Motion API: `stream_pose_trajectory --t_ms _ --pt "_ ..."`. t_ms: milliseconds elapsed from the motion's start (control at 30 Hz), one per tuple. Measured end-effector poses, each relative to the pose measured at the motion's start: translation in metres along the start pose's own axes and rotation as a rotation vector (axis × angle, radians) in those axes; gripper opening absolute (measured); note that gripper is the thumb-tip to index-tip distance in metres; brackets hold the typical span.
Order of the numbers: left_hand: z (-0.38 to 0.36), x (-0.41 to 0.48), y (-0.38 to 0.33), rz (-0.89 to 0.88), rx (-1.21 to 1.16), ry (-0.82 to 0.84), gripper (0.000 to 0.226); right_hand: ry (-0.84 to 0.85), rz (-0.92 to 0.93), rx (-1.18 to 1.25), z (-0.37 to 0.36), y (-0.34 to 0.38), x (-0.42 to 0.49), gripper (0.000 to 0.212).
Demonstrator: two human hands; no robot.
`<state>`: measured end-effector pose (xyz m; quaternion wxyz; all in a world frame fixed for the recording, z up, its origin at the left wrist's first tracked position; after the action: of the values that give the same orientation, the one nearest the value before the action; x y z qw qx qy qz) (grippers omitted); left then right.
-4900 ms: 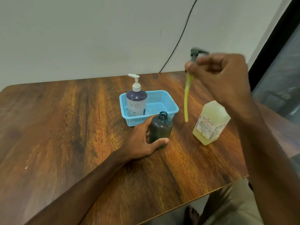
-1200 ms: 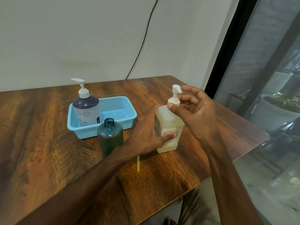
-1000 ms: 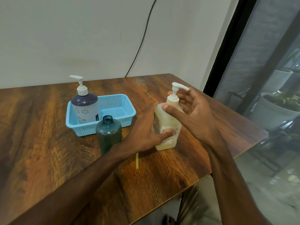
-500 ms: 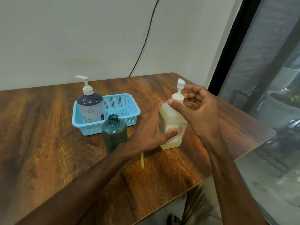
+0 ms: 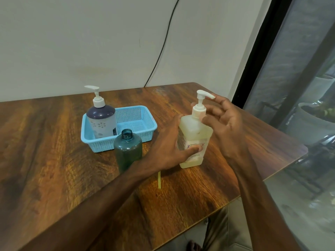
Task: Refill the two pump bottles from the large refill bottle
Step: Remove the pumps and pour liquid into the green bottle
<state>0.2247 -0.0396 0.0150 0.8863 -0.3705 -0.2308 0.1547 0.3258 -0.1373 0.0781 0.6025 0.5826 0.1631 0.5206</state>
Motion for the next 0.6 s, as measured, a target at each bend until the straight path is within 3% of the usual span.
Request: stream_pose_trajectory --t_ms 200,333,433,600 --pt "0.000 0.000 -0.001 -0.008 0.001 -0.012 0.087 -0.100 0.029 -0.172 0.004 0.009 -0.001 0.056" --pt "0.000 0.000 0.002 0.007 0.008 -0.006 0.088 -0.001 -0.008 -0.037 -0.001 0.000 0.000 0.058" --pt "0.000 -0.001 0.000 -0.002 -0.002 -0.012 0.087 -0.035 0.022 -0.120 -0.002 0.006 -0.002 0.068" --pt "-0.001 0.001 0.002 0.006 0.001 -0.003 0.088 -0.019 0.003 -0.086 -0.002 -0.001 0.000 0.056"
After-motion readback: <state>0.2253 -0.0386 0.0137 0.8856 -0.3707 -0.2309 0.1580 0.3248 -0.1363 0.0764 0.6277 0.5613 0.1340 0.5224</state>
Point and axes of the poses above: each hand's wrist, its own x-axis towards the middle knuckle, its own z-axis out of the back of the hand, y = z × x, the point moved 10 cm from there along x, towards the middle knuckle, and after that the axes turned 10 degrees about y, right-handed, at the moved point
